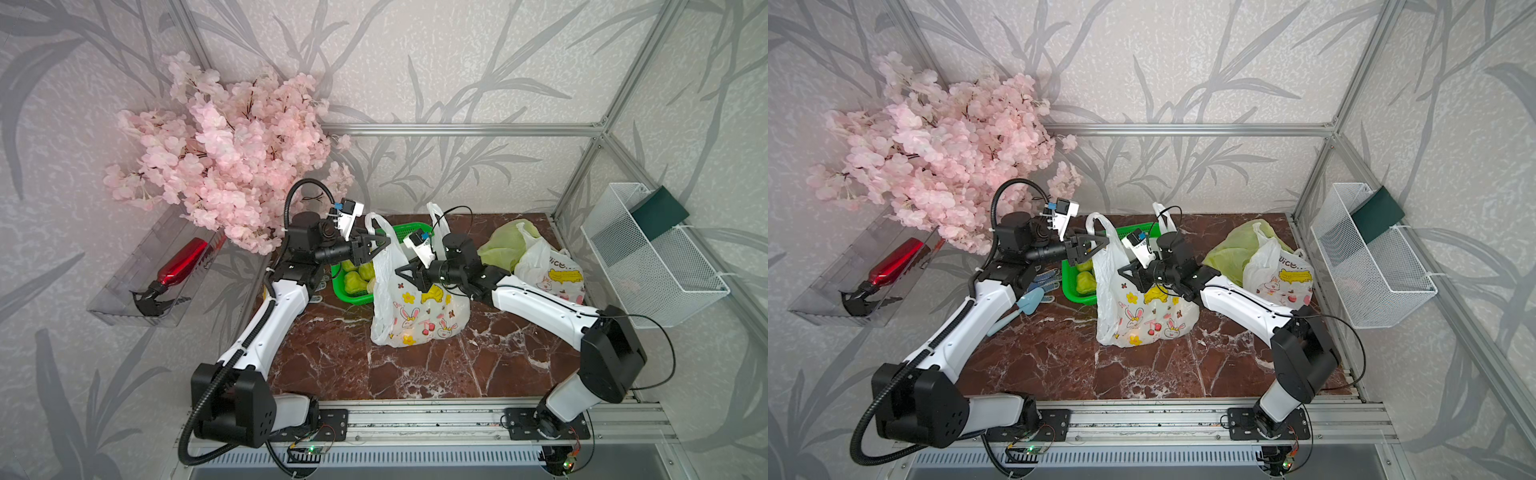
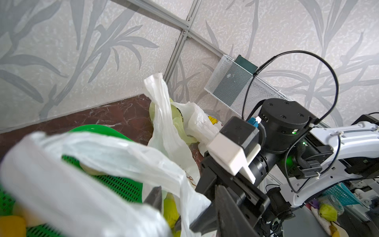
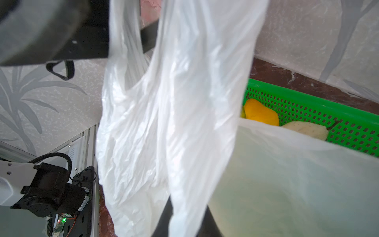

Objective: Place the pears into plastic bags & tie knots
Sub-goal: Tie the plastic bag at the center of the board.

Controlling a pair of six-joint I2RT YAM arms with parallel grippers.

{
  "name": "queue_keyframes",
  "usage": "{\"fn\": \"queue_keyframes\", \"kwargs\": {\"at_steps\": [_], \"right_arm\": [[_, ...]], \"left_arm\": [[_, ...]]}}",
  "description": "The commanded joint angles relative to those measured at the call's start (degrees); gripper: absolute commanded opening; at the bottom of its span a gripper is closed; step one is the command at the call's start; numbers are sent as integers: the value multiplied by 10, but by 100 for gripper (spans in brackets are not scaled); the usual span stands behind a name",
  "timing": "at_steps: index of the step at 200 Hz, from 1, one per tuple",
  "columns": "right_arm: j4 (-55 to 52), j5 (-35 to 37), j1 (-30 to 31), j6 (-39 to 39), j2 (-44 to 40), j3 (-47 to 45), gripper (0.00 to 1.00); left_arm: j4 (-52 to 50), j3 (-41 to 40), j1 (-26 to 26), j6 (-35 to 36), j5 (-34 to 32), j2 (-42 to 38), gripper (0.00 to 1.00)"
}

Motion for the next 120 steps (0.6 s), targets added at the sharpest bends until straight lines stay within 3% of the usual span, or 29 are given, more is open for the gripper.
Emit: {"fn": "queue_keyframes", "kwargs": {"at_steps": [1, 43, 64, 85, 100, 120], "right_arm": [[68, -5, 2, 27, -26, -11, 16], [31, -24, 14, 29, -23, 0, 22], [22, -75, -22, 85, -38, 7, 38], [-27, -130, -78, 187, -40, 59, 54], [-87, -146, -100, 238, -19, 119, 59], [-126, -130, -99, 249, 3, 177, 66]], "left_arm": [[117, -54, -13, -82, -37, -17, 47], [172, -49, -23, -104, -35, 18, 42], [186, -51, -24, -98, -13, 24, 20], [148, -54, -24, -35, 2, 18, 1], [135, -53, -26, -7, 21, 16, 0], [134, -44, -33, 1, 54, 23, 0]]}}
